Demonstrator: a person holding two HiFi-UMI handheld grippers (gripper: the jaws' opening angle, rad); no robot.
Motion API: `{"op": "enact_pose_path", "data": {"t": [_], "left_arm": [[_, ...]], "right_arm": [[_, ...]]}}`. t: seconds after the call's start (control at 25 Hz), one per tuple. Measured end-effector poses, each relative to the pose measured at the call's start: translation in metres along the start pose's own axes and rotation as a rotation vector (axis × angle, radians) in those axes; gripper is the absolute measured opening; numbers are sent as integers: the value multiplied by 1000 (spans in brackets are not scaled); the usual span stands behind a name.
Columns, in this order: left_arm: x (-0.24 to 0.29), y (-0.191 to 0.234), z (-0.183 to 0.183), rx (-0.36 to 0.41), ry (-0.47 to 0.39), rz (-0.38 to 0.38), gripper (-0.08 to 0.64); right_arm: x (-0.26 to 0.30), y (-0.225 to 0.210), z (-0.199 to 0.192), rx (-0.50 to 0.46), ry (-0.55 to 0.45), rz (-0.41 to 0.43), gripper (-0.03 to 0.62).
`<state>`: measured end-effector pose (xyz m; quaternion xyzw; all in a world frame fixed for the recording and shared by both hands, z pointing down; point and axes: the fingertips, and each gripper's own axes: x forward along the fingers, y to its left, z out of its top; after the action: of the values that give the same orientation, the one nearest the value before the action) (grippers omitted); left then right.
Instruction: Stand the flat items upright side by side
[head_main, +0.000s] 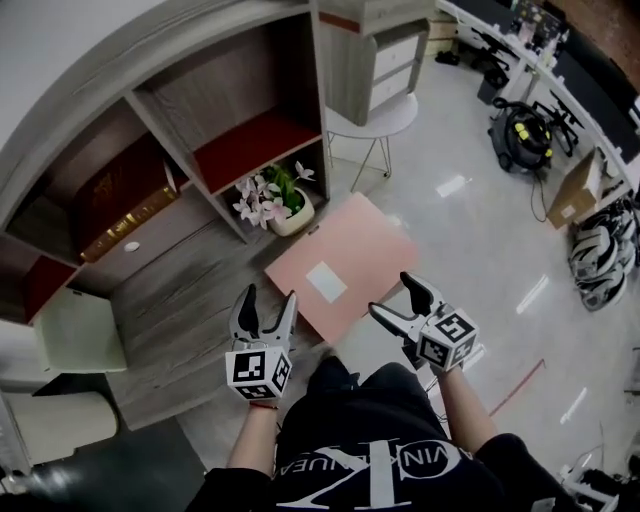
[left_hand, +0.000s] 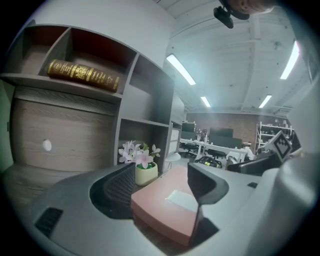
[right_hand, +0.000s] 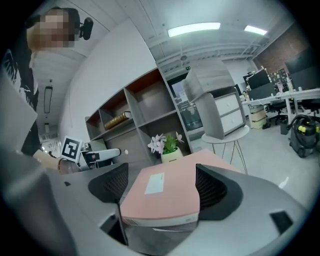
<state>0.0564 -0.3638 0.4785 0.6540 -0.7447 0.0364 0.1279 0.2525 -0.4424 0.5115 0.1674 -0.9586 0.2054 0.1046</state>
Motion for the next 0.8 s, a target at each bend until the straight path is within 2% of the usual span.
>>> {"op": "enact_pose_path", "data": {"t": [0.16, 0.4, 0.56, 0.68, 0.8], "left_arm": [[-17, 13, -19, -43, 46, 80, 322], [-52, 20, -41, -138, 55, 283, 322], [-70, 0, -62, -219, 69, 400, 322], [-69, -24, -80, -279, 84, 447, 322], [-63, -47, -100, -369, 91, 470, 322]], "right_arm": [[10, -18, -10, 2, 62, 35, 428], [23, -60, -10, -25, 166, 64, 430], [26, -82, -3, -52, 198, 112, 430], [28, -107, -3, -97, 222, 133, 430], [31, -129, -7, -101, 241, 132, 431]]}}
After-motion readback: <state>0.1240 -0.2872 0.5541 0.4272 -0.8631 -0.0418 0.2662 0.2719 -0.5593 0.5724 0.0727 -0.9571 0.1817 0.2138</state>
